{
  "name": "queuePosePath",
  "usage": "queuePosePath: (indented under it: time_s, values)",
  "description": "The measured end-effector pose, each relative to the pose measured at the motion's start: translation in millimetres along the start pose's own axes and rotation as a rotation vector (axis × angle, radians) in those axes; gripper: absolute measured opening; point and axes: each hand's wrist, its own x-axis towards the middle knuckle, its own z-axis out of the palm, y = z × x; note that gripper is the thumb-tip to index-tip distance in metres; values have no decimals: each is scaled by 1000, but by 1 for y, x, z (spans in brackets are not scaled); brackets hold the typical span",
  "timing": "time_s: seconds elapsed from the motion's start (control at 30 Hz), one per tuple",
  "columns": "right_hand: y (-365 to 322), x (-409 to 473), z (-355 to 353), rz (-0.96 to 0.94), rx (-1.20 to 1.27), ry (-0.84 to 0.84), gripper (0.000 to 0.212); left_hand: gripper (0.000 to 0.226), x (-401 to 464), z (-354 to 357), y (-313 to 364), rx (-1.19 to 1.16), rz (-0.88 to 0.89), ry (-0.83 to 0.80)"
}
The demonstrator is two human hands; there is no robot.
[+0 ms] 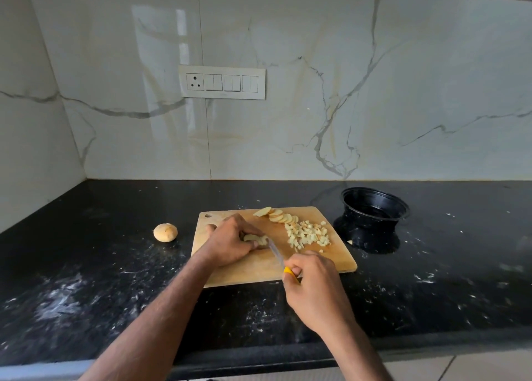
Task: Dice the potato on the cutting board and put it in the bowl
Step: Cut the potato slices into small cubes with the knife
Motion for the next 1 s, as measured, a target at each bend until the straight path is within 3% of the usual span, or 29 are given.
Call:
queuePosePath:
  time_s: [0.2, 0.6, 0.9, 1.0]
  values:
    - [-5, 15, 12, -13, 36, 68, 6, 64, -3, -5, 0, -94, -16, 86]
    - [-14, 42, 36, -52, -78, 11, 12, 78, -5, -8, 3, -200, -70, 86]
    - [-21, 55, 38, -11, -98, -46, 7, 56, -2, -7, 1, -186, -29, 67]
    - [-22, 55, 36, -28, -104, -52, 14, 43, 1, -4, 0, -99, -10, 25]
